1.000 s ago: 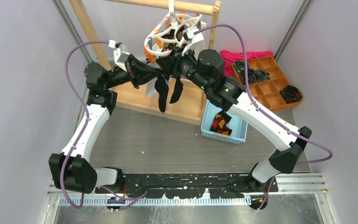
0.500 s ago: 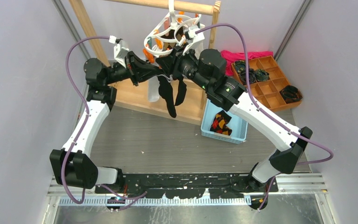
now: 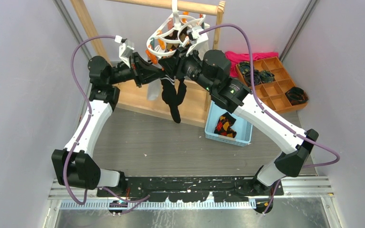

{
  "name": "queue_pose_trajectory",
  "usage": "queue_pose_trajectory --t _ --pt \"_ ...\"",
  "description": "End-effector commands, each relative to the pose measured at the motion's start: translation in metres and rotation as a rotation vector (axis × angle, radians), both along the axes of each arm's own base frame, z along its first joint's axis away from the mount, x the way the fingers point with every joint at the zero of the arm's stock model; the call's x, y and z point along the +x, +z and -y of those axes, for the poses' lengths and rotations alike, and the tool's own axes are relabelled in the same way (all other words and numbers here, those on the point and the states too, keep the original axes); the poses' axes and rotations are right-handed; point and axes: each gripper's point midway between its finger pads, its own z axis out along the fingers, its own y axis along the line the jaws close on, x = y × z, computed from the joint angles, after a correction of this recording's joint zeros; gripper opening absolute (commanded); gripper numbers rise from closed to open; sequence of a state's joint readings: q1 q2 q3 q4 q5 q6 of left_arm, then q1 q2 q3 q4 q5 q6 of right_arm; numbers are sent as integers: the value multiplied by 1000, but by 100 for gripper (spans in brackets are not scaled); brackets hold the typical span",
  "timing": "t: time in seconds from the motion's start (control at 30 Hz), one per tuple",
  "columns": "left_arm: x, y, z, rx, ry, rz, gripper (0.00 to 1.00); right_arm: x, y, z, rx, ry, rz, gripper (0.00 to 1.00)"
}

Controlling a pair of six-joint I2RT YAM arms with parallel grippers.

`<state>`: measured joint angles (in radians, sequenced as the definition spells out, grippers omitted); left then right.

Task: Clip the socks to the hanger
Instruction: Clamp the sock onto the hanger.

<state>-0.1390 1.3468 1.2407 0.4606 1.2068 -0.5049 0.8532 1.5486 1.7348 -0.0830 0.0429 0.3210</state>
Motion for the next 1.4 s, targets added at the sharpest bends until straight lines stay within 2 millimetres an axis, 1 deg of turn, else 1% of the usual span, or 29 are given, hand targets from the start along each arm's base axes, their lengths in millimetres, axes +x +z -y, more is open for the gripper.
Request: queue_pose_trajectory --t 0.0,0.27,0.43,0.57,0.8,0.87,1.0,1.07,1.2,1.37 --pt "-4 20 -2 3 -7 53 0 -11 35 15 69 4 67 11" --pt "-3 24 -2 -6 -13 11 0 -13 30 16 36 13 90 11" --pt "-7 27 -1 -10 -27 7 0 -12 29 17 16 4 112 11" --pt "-11 25 -1 -2 -44 -11 0 -11 30 18 -4 -1 141 11" --pt "-18 30 0 -7 -79 -45 0 -10 21 19 -58 -2 175 11" --pt "-18 30 -1 -6 -84 -53 0 -16 19 15 -69 38 190 10" --pt "-19 31 0 -3 -99 -69 0 -17 19 15 -79 45 200 11" --pt "-20 30 0 2 -108 -78 0 -18 20 15 -75 49 203 11" --pt "-22 21 0 17 -130 -96 0 -19 29 15 -44 49 204 11" --pt "-25 13 0 30 -142 -83 0 -19 30 14 -37 53 192 10"
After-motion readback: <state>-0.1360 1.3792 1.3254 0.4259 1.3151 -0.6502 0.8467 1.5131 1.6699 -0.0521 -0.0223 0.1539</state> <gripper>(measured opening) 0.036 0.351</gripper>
